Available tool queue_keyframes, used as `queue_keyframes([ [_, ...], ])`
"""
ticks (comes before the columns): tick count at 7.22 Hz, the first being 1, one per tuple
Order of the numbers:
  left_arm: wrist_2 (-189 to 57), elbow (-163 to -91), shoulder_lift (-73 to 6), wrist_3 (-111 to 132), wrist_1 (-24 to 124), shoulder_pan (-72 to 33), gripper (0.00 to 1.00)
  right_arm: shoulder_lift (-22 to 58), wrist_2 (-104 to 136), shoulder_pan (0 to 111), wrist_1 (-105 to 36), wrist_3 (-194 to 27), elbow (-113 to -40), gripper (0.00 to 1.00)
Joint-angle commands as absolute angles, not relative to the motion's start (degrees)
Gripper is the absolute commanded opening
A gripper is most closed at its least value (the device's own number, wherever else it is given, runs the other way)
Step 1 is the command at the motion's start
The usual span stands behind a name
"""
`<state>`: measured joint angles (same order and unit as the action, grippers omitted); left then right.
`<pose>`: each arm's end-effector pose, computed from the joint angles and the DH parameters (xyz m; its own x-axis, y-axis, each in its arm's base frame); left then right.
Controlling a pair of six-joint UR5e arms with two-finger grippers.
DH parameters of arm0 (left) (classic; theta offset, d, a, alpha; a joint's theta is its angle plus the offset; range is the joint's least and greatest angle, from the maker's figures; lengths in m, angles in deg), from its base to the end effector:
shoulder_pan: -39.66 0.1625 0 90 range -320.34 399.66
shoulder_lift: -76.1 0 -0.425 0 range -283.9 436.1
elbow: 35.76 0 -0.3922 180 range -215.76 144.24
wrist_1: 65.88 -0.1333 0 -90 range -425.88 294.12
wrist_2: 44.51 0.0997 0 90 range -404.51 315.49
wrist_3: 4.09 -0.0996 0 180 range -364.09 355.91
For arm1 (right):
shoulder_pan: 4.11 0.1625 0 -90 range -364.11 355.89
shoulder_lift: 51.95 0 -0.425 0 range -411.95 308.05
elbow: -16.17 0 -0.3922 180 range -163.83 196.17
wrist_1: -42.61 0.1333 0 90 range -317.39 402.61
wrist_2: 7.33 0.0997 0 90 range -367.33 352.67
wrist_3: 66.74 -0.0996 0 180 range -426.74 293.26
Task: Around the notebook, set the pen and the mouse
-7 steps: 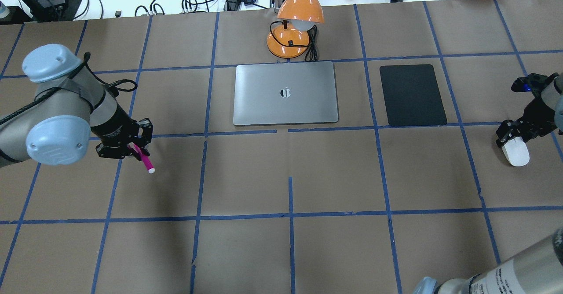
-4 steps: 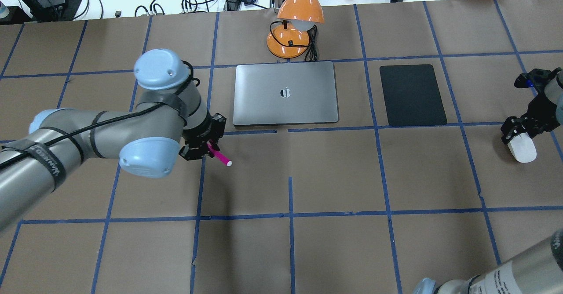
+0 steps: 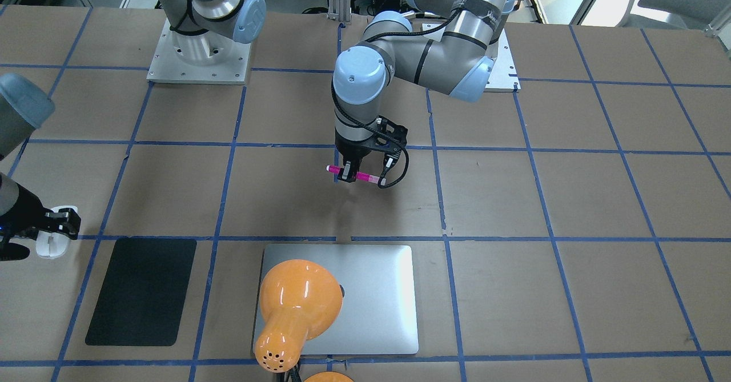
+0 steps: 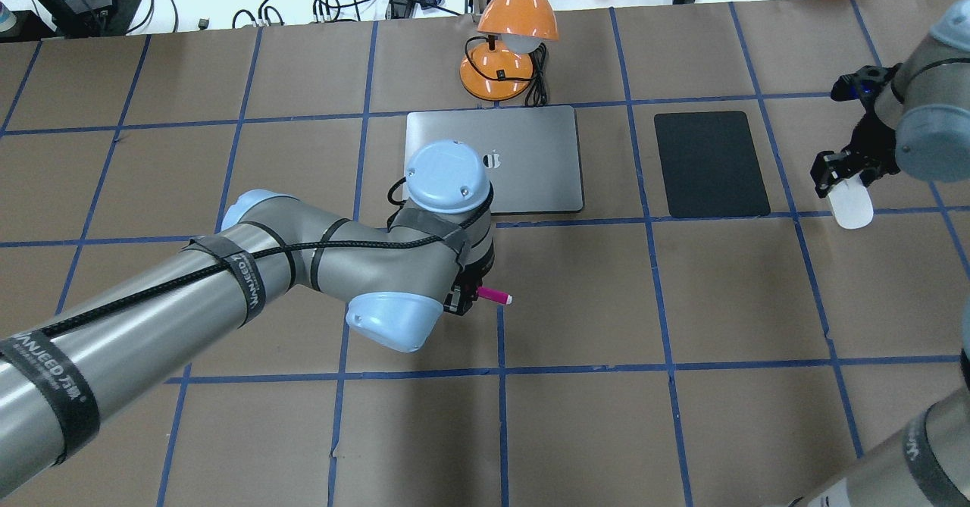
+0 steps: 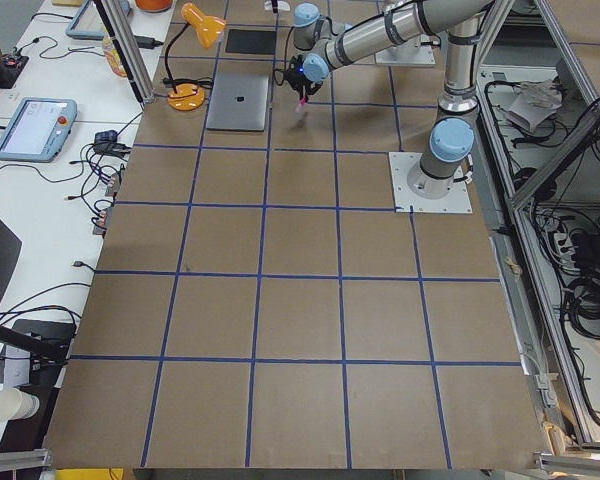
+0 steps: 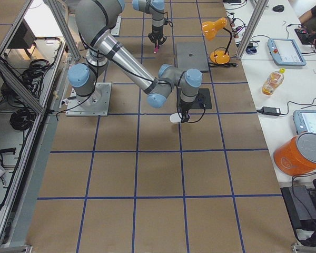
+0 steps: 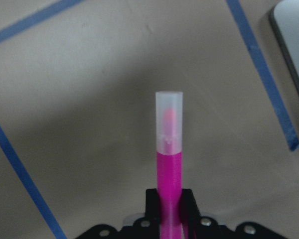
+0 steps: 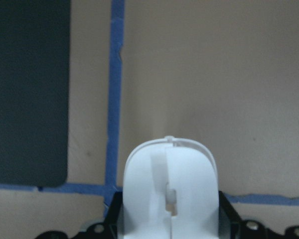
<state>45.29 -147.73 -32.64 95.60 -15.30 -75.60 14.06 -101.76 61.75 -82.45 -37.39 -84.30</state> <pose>-0.3476 -0.4234 0.2073 -0.2683 -0.9631 -0.0228 -0.9633 0.2684 -0.0003 -0.1295 -0.5961 0.2306 -0.9932 -0.0912 0.0725 -0.0893 0.9956 0.0287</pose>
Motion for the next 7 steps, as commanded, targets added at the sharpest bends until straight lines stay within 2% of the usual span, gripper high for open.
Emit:
queue_keyframes([
  [1, 44.53, -147.12, -36.82, 103.99, -19.45, -78.28, 0.00, 11.00, -100.51, 68.64, -82.20, -49.11, -78.51, 0.36],
  [3, 44.61, -146.50, -37.63, 103.93, -20.62, -78.99, 0.00, 7.83, -97.17, 71.03, -82.28, -56.69, -75.16, 0.37],
  [4, 45.05, -146.59, -37.46, 103.23, -20.44, -79.08, 0.99, 7.38, -96.02, 72.08, -82.37, -58.46, -74.45, 0.39],
  [7, 45.40, -145.71, -33.08, 83.45, -19.22, -77.77, 1.00, 4.49, -95.40, 74.55, -83.34, -60.77, -74.27, 0.39],
])
